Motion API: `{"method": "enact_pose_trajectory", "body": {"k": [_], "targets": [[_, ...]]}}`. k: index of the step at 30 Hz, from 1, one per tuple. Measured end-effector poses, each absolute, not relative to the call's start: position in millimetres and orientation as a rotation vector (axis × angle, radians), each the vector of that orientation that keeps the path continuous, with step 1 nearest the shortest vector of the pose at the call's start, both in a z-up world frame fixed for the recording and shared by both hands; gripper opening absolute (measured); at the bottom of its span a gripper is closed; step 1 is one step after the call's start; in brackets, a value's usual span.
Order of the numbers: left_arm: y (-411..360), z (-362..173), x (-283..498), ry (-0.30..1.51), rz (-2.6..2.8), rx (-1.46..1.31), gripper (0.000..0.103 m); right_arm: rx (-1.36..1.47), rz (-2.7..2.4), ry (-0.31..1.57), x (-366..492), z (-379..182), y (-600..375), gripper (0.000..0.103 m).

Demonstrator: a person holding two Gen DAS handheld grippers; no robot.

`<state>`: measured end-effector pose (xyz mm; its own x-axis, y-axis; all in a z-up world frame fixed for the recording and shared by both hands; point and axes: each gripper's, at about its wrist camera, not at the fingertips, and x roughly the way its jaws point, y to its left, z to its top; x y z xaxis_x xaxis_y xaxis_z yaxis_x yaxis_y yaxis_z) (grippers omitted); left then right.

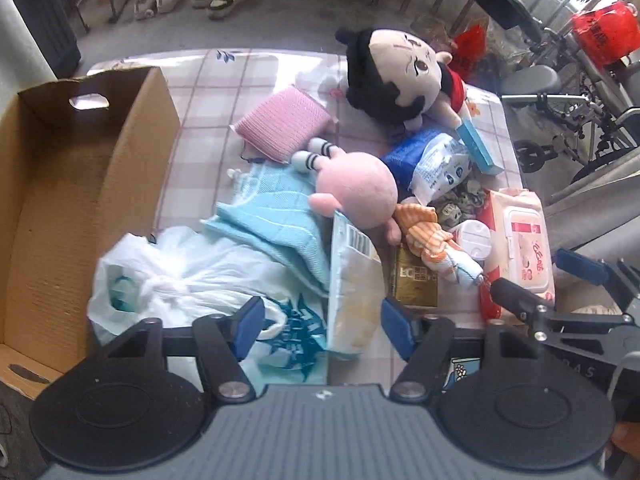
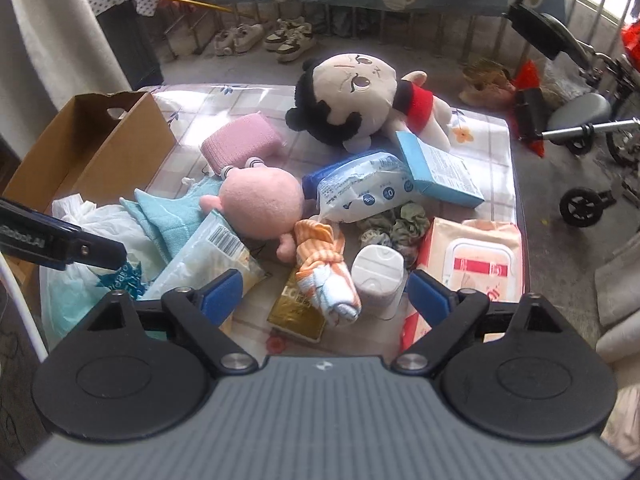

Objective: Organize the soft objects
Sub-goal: 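Reach the left tool to the clear swab bag while the right tool reaches the striped towel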

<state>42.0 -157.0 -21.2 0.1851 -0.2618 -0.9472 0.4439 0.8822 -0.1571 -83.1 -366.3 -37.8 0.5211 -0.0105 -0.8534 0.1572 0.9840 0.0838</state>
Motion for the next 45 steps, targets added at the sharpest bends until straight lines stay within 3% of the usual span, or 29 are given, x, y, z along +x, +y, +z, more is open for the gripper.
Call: {"method": "enact_pose_trajectory", "body": {"k": [3,7,10,18,21,23,25,28,30,31,33,37,45], "targets": [[-186,-42,41,1.346,-0.465,0.171,0.042,0.18,-0.03,1.054,-75,-47,-394,0.066],[-222,-70,39,1.384,-0.377,0.246,0.027,0.186,0.023,1.078,-69,-58,-418,0.062],[-236,-88,40,1.401,-0.319,0.303,0.006,0.206,0.045,1.09,-66,-64,-429,0.062],[-245,-92,28,1.424,-0.297,0.242,0.0,0.246,0.106,1.144,-62,-74,-436,0.061],[-246,-89,19,1.44,-0.303,0.199,0.013,0.239,0.134,1.162,-60,-76,-434,0.061],[-250,-82,11,1.391,-0.296,0.234,0.048,0.236,0.149,1.168,-59,-77,-431,0.061],[-252,-80,10,1.358,-0.266,0.278,0.058,0.236,0.16,1.172,-57,-77,-429,0.062],[-251,-81,18,1.301,-0.243,0.342,0.059,0.24,0.165,1.18,-54,-79,-427,0.064],[-249,-86,26,1.308,-0.243,0.358,0.054,0.241,0.165,1.179,-53,-79,-428,0.065],[-247,-91,31,1.326,-0.248,0.357,0.045,0.239,0.166,1.179,-52,-79,-428,0.065],[-246,-103,38,1.372,-0.249,0.347,0.037,0.234,0.166,1.177,-52,-78,-429,0.066],[-245,-113,39,1.395,-0.223,0.373,0.003,0.224,0.161,1.18,-53,-77,-432,0.069],[-242,-92,17,1.336,-0.232,0.315,0.0,0.236,0.158,1.196,-54,-79,-433,0.07]]}}
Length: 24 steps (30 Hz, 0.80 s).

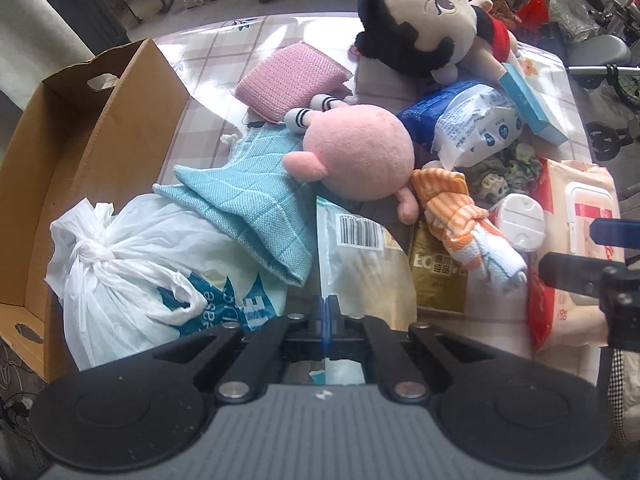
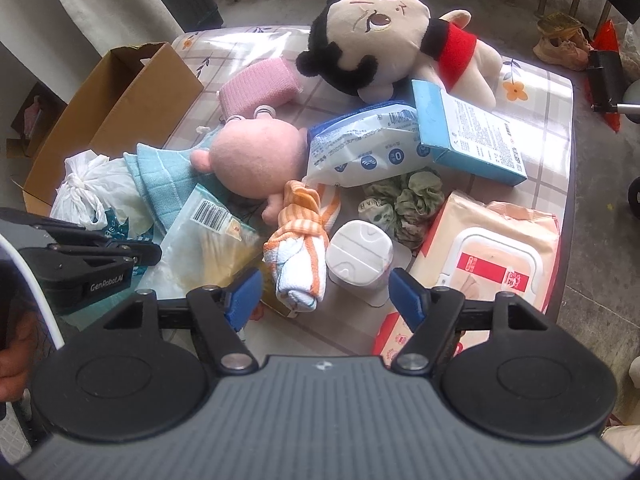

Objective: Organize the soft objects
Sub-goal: 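Reach the left tool to the clear swab bag while the right tool reaches the striped towel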

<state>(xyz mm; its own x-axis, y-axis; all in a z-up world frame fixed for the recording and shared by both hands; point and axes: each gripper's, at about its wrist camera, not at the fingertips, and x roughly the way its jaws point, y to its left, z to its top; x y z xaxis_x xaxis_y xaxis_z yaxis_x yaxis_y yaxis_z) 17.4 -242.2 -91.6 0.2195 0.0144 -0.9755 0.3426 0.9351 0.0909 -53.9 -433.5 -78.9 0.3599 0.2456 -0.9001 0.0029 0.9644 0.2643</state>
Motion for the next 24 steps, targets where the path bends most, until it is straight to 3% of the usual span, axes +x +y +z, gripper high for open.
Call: {"method": "enact_pose_trajectory", "body": {"k": [8,9,11,13,15,17,24], "targets": [[-235,-82,-8,1.367,-0.266,0.216,0.004,0.246,0.183,1.216,-53,-82,-427,0.072],[-234,-82,-10,1.375,-0.265,0.208,0.007,0.247,0.186,1.222,-53,-83,-426,0.072],[-232,-84,-14,1.374,-0.26,0.207,0.038,0.251,0.195,1.231,-54,-85,-423,0.072],[-230,-86,-13,1.376,-0.257,0.2,0.059,0.27,0.203,1.238,-53,-87,-421,0.075],[-227,-87,-9,1.361,-0.253,0.17,0.072,0.305,0.204,1.244,-53,-89,-421,0.081],[-225,-86,-4,1.34,-0.246,0.151,0.081,0.343,0.197,1.259,-54,-94,-422,0.081],[-228,-116,21,1.399,-0.242,0.114,0.082,0.353,0.151,1.272,-54,-99,-427,0.082]]}}
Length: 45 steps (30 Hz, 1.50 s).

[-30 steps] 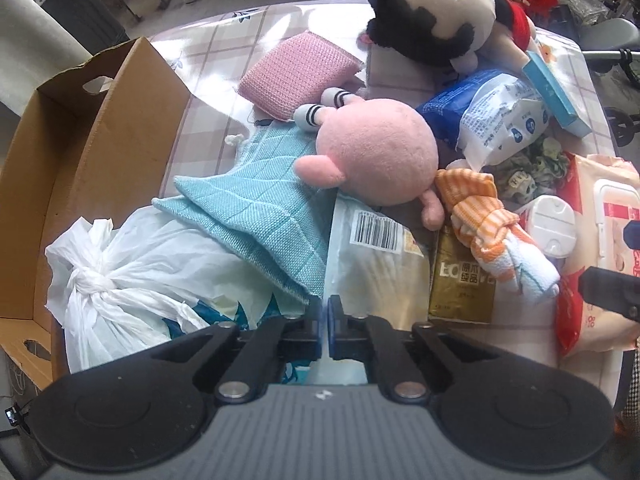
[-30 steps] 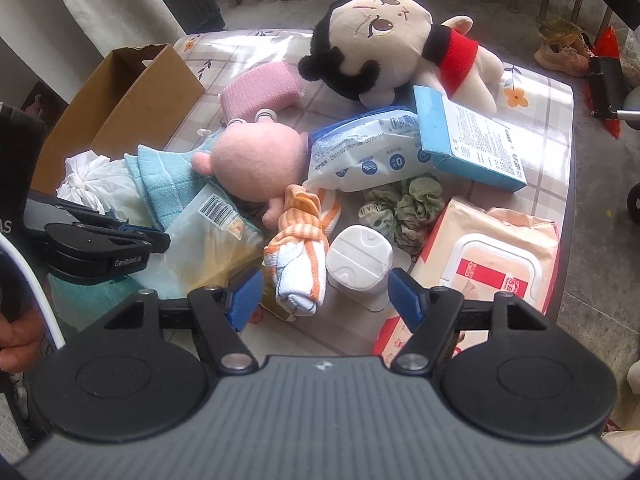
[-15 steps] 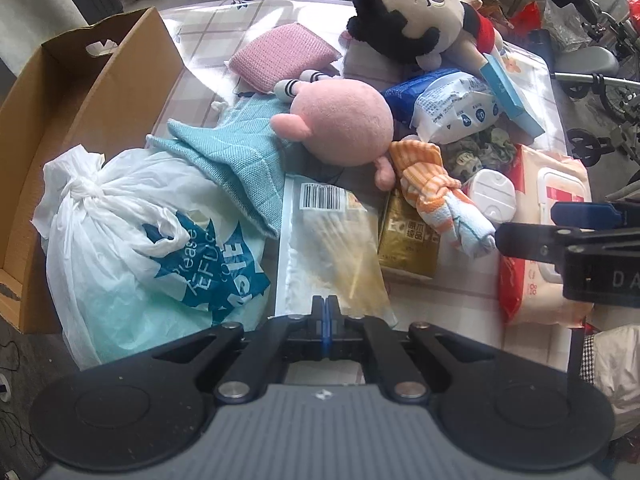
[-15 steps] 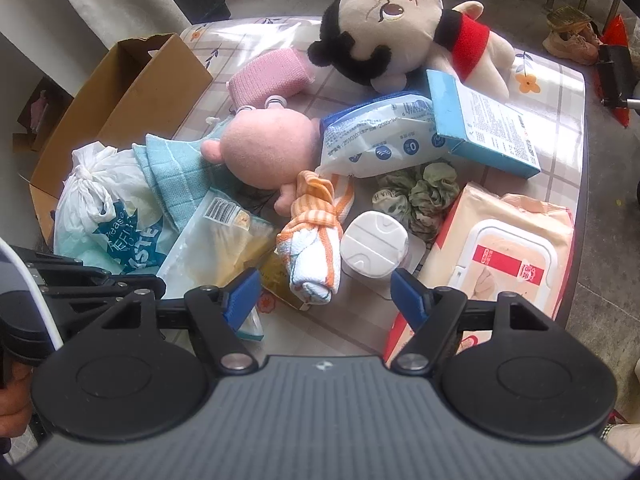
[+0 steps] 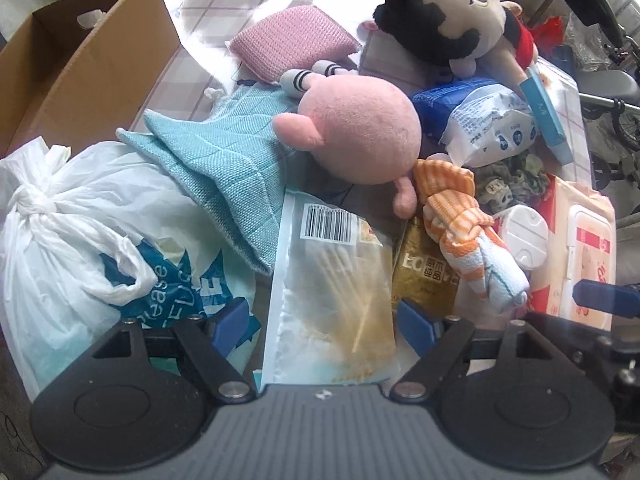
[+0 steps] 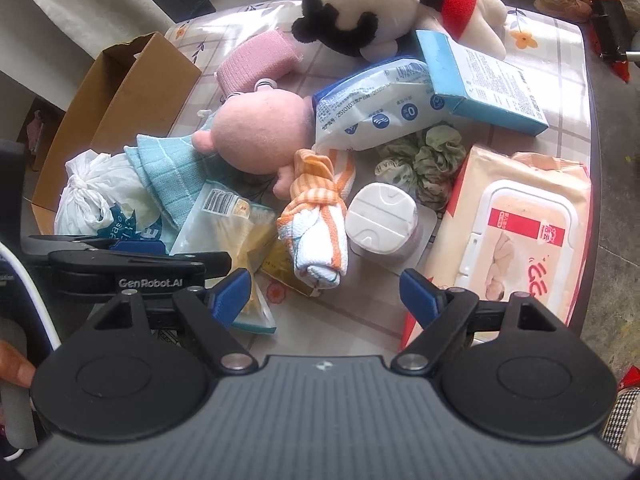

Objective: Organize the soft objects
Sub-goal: 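Reach the left tool to the clear swab bag while the right tool reaches the striped towel, then grasp the clear swab bag with left tool while right tool grasps the striped towel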

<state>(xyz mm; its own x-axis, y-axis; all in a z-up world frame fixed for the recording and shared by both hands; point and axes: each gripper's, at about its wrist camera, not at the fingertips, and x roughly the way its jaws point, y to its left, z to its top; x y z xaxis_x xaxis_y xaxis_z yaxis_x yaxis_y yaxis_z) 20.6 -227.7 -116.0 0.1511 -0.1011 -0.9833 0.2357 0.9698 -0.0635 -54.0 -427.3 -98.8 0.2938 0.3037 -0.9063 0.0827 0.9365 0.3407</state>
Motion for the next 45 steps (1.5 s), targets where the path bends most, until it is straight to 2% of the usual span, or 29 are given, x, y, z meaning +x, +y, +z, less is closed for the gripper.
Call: {"method": "enact_pose_trajectory", "body": {"k": [1,3,4,5,8,11,18,23,28,30,31,32,37,43,44,45], "targets": [[-229,-121,24,1.414,-0.231,0.115,0.081,0.349,0.146,1.275,-53,-99,-429,0.082],[-233,-132,29,1.437,-0.221,0.104,0.071,0.351,0.137,1.274,-53,-99,-431,0.082],[-236,-135,30,1.446,-0.22,0.103,0.07,0.35,0.131,1.271,-52,-98,-432,0.082],[-238,-138,31,1.459,-0.216,0.108,0.058,0.349,0.125,1.267,-51,-98,-434,0.082],[-243,-138,30,1.437,-0.212,0.129,0.04,0.346,0.112,1.252,-49,-97,-438,0.082],[-246,-134,26,1.435,-0.199,0.164,0.033,0.357,0.106,1.241,-47,-97,-441,0.082],[-236,-125,12,1.457,-0.171,0.121,0.031,0.354,0.151,1.218,-30,-97,-434,0.081],[-231,-134,7,1.495,-0.168,0.13,0.039,0.298,0.213,1.235,-2,-112,-418,0.08],[-231,-140,10,1.521,-0.182,0.116,0.046,0.212,0.265,1.244,17,-123,-401,0.075],[-231,-145,10,1.526,-0.183,0.111,0.048,0.189,0.283,1.271,22,-126,-395,0.064],[-231,-146,11,1.527,-0.182,0.108,0.049,0.19,0.289,1.282,23,-126,-394,0.063],[-231,-149,11,1.528,-0.18,0.105,0.049,0.184,0.295,1.285,23,-125,-393,0.063],[-231,-154,9,1.516,-0.184,0.11,0.037,0.109,0.309,1.322,27,-130,-385,0.06],[-228,-150,0,1.499,-0.185,0.108,0.036,-0.009,0.366,1.41,46,-151,-373,0.06],[-227,-149,-2,1.498,-0.184,0.107,0.037,-0.012,0.369,1.424,49,-154,-373,0.058],[-227,-148,-2,1.499,-0.183,0.104,0.037,-0.02,0.374,1.43,51,-155,-373,0.049]]}}
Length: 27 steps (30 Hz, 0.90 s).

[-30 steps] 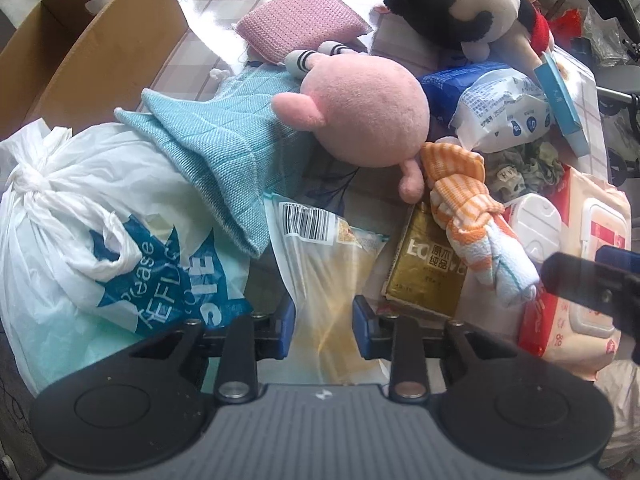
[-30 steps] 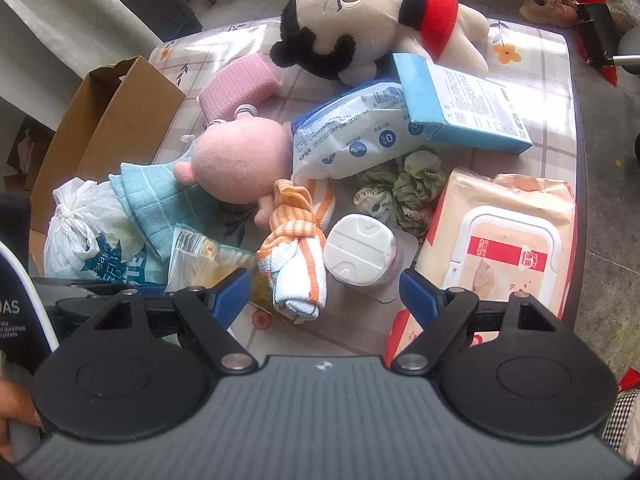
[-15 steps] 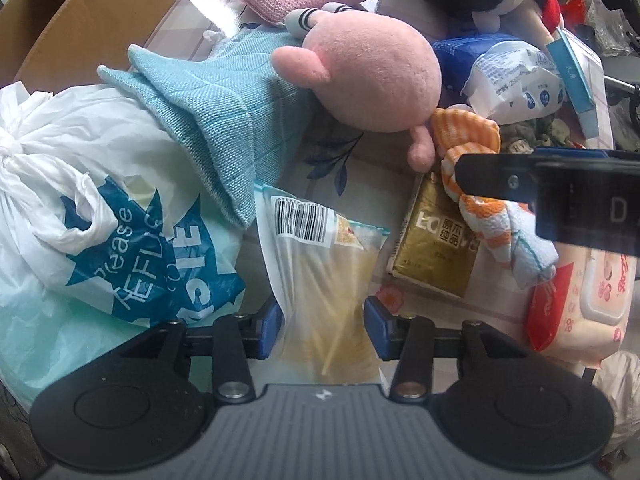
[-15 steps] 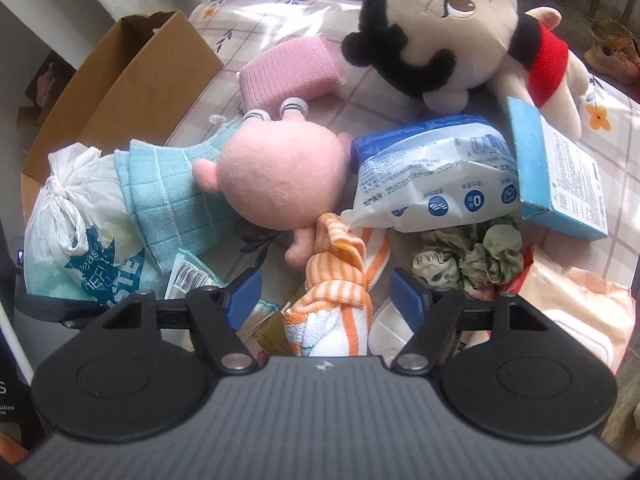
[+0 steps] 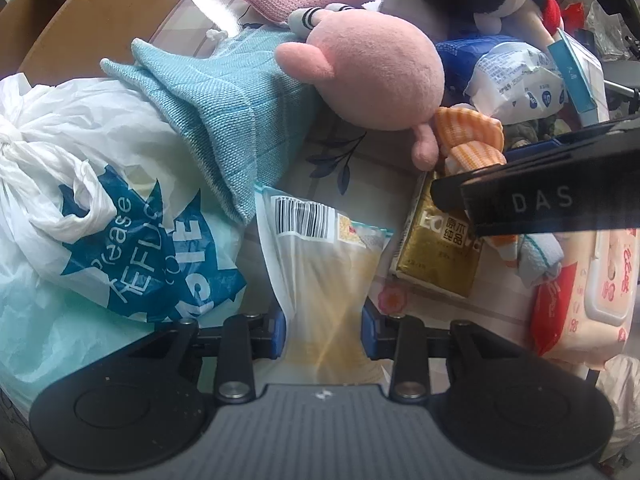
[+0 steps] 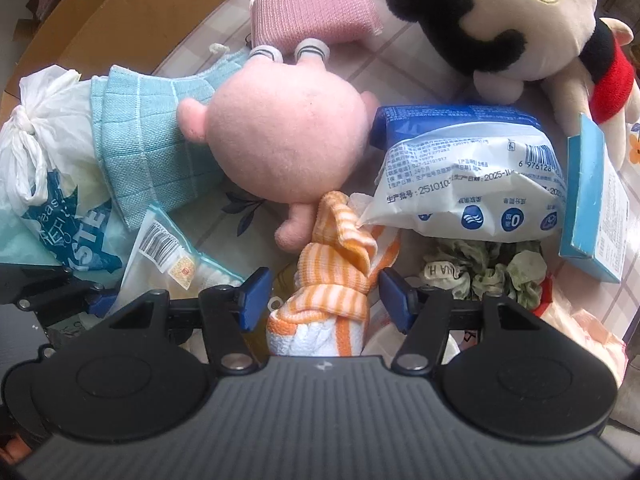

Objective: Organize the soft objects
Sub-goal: 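Grasp the clear swab bag with left tool while right tool grasps the striped towel, then carry the swab bag with left tool while right tool carries the towel into the box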

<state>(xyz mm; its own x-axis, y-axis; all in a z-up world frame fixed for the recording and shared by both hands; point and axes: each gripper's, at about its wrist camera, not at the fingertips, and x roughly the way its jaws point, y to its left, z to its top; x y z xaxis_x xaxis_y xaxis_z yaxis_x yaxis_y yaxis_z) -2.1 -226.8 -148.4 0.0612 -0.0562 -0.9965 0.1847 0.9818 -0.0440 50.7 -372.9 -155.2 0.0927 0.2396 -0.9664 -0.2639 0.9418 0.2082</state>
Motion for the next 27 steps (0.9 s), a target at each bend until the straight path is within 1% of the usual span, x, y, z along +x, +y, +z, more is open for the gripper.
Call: {"method": "enact_pose_trajectory", "body": {"k": [1,3,5,10,19,27], "targets": [[-226,-149,-3,1.5,-0.18,0.098,0.035,-0.035,0.371,1.426,52,-154,-373,0.044],[-224,-148,-3,1.499,-0.176,0.085,0.033,-0.016,0.375,1.427,53,-152,-376,0.041],[-221,-148,-4,1.488,-0.184,0.081,0.032,0.003,0.371,1.43,51,-149,-380,0.04],[-219,-136,-12,1.469,-0.186,0.063,0.031,0.038,0.37,1.427,39,-139,-381,0.039],[-204,-94,-27,1.429,-0.194,-0.024,0.031,0.16,0.373,1.391,27,-115,-385,0.039],[-191,-57,-26,1.367,-0.188,-0.102,0.031,0.327,0.393,1.36,24,-89,-392,0.039]]}}
